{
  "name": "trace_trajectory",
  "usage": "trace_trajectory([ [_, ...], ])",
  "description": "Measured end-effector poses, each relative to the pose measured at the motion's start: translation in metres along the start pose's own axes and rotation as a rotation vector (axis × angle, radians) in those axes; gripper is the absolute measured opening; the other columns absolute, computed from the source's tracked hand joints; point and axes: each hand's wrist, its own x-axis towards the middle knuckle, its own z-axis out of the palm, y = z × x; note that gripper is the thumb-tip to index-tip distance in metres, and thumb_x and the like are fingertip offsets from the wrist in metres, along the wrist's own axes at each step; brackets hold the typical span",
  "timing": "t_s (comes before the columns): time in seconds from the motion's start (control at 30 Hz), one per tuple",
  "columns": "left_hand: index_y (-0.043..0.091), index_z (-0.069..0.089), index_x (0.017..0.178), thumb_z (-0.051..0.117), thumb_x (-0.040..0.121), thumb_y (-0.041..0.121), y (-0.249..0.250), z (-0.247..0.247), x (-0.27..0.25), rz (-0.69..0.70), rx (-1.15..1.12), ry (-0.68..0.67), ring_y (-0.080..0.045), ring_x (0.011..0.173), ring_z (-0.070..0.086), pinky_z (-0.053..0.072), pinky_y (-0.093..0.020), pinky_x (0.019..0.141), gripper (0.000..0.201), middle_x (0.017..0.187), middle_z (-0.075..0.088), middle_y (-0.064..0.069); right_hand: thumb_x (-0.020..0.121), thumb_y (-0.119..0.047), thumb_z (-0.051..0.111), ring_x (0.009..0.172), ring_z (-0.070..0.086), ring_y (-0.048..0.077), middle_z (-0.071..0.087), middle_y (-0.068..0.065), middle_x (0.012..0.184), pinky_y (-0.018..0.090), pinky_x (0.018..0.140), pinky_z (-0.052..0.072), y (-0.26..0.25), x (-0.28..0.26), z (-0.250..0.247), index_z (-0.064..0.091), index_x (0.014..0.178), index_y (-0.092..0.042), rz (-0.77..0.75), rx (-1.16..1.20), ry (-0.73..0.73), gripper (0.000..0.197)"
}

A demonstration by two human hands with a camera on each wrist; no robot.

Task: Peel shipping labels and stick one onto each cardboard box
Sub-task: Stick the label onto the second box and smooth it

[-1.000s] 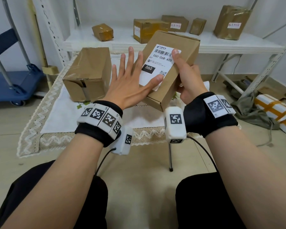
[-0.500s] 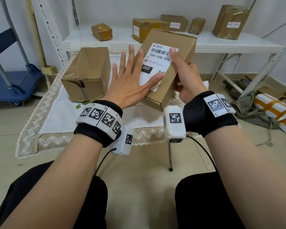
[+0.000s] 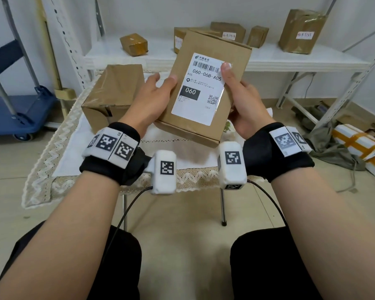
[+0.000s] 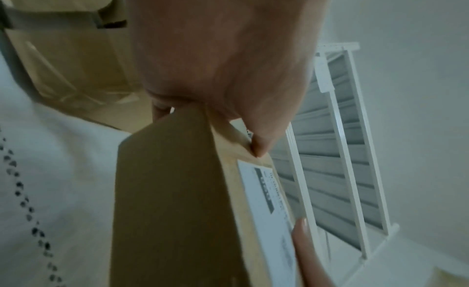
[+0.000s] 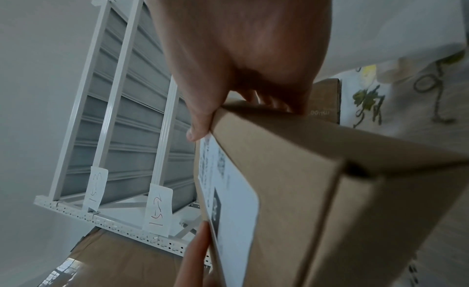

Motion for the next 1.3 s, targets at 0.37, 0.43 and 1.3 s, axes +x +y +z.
trace_trajectory([
  [0.37,0.018,0.050,0.146,0.064,0.078,0.072,0.005,-0.003,-0.008,-0.006,-0.183,-0.043,-0.015,0.102,0.074,0.059,-0.043,0.095,0.087,0.120,0.074,0.004,0.084,-0.068,0.064,0.125,0.063,0.016,0.062,-0.003,0.141,0.048,0.109,0.047,0.006,0.011,0.008,0.020,0.158,-0.024,-0.094,-0.154,0.051,0.097],
  [0.43,0.019,0.048,0.147,0.064,0.065,0.078,0.004,-0.003,-0.008,0.002,-0.166,-0.030,-0.015,0.104,0.073,0.059,-0.040,0.092,0.103,0.124,0.072,0.004,0.072,-0.082,0.060,0.149,0.035,0.019,0.035,-0.004,0.163,0.053,0.121,0.029,0.008,0.012,0.011,-0.004,0.161,-0.033,-0.125,-0.285,0.071,0.120],
  [1.3,0.022,0.028,0.150,0.058,0.094,0.056,0.011,-0.003,-0.011,0.030,-0.332,0.184,-0.016,0.106,0.072,0.061,-0.043,0.089,0.072,0.134,0.064,-0.002,0.102,-0.066,0.021,0.154,-0.022,0.030,-0.028,0.005,0.166,0.051,0.124,-0.011,0.038,-0.005,0.033,-0.016,0.160,-0.032,-0.422,-1.102,-0.027,0.077],
])
